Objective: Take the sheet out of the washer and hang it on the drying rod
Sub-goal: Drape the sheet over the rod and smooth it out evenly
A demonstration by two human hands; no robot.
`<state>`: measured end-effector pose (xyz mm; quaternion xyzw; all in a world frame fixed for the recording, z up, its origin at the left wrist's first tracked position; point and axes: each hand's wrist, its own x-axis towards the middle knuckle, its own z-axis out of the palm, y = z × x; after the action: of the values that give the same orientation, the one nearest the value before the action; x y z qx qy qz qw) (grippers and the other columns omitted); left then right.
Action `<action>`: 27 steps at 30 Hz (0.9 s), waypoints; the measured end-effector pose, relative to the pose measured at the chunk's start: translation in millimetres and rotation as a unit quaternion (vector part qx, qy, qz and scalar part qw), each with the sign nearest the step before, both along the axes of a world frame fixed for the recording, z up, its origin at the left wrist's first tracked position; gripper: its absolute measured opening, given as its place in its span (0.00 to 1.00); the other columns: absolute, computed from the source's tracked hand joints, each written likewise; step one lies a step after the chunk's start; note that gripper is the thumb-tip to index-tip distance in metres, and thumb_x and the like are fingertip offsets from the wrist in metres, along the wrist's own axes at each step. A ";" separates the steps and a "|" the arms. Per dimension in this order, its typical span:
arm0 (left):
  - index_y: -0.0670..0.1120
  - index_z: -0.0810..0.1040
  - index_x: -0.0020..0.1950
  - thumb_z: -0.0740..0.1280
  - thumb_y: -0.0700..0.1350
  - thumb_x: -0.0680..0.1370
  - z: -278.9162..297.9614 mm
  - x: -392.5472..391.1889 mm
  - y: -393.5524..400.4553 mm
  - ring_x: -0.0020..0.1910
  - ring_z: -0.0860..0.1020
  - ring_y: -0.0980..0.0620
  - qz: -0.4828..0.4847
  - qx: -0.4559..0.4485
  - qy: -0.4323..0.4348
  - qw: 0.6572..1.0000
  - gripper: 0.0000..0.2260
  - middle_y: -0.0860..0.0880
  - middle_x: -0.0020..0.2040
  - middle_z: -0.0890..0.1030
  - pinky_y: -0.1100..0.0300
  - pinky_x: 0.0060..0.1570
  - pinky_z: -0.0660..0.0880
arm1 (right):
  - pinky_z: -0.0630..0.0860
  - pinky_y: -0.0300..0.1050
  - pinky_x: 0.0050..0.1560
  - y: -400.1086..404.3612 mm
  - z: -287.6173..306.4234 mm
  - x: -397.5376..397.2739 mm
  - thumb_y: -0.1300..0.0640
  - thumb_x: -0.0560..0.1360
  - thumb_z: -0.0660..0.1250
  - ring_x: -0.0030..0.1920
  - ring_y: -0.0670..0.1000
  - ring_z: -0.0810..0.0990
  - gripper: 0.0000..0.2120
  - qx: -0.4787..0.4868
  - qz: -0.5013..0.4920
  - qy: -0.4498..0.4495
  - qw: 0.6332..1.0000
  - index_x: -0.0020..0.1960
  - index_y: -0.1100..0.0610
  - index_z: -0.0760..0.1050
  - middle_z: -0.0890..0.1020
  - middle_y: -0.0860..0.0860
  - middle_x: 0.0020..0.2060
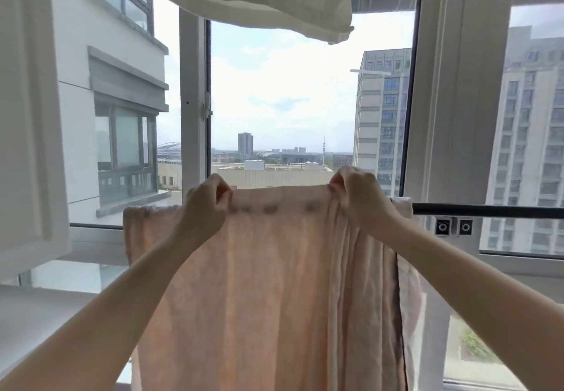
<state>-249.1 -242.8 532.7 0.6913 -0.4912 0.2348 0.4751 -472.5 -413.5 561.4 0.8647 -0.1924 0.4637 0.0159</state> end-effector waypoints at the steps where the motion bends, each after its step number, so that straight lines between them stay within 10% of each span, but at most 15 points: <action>1: 0.45 0.74 0.43 0.65 0.36 0.78 0.9 0.5 0.7 0.36 0.77 0.51 0.008 0.009 0.003 1.000 0.06 0.49 0.36 0.77 0.56 0.39 0.74 | 0.77 0.44 0.47 -4.5 -0.3 -7.9 0.62 0.77 0.67 0.43 0.51 0.80 0.02 -0.004 0.005 0.010 1.000 0.49 0.60 0.77 0.80 0.53 0.43; 11: 0.44 0.79 0.55 0.65 0.47 0.80 -2.4 -58.1 -38.9 0.46 0.80 0.55 -0.120 0.066 -0.129 0.982 0.08 0.50 0.50 0.83 0.57 0.51 0.79 | 0.79 0.46 0.51 4.0 -3.3 -30.6 0.60 0.78 0.65 0.45 0.48 0.79 0.06 -0.022 0.039 0.086 0.995 0.53 0.57 0.79 0.80 0.50 0.46; 17: 0.49 0.74 0.66 0.66 0.52 0.79 -3.9 -58.7 -58.6 0.48 0.82 0.53 -0.121 0.039 -0.176 0.976 0.17 0.50 0.56 0.82 0.57 0.48 0.78 | 0.72 0.48 0.58 13.5 -17.4 -51.1 0.55 0.78 0.62 0.59 0.52 0.71 0.10 -0.027 -0.124 0.016 0.992 0.58 0.55 0.74 0.75 0.50 0.57; 22: 0.49 0.80 0.60 0.61 0.56 0.80 -6.9 -55.2 -64.7 0.39 0.81 0.53 -0.127 0.027 -0.203 0.971 0.16 0.51 0.46 0.82 0.51 0.42 0.81 | 0.72 0.53 0.52 13.1 -41.9 -65.7 0.43 0.78 0.61 0.57 0.59 0.70 0.21 0.089 -0.269 -0.042 0.958 0.63 0.55 0.63 0.68 0.56 0.58; 27: 0.48 0.82 0.59 0.61 0.56 0.80 -6.4 -60.5 -67.4 0.36 0.79 0.52 -0.117 0.015 -0.199 0.973 0.17 0.51 0.41 0.81 0.59 0.37 0.76 | 0.68 0.46 0.46 16.6 -47.5 -60.0 0.38 0.75 0.63 0.59 0.58 0.75 0.33 0.213 -0.167 -0.048 0.961 0.70 0.55 0.54 0.70 0.60 0.65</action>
<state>-309.6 -310.2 526.2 0.5753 -0.6572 0.3028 0.3814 -532.6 -396.9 513.9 0.7803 -0.4292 0.4436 -0.1007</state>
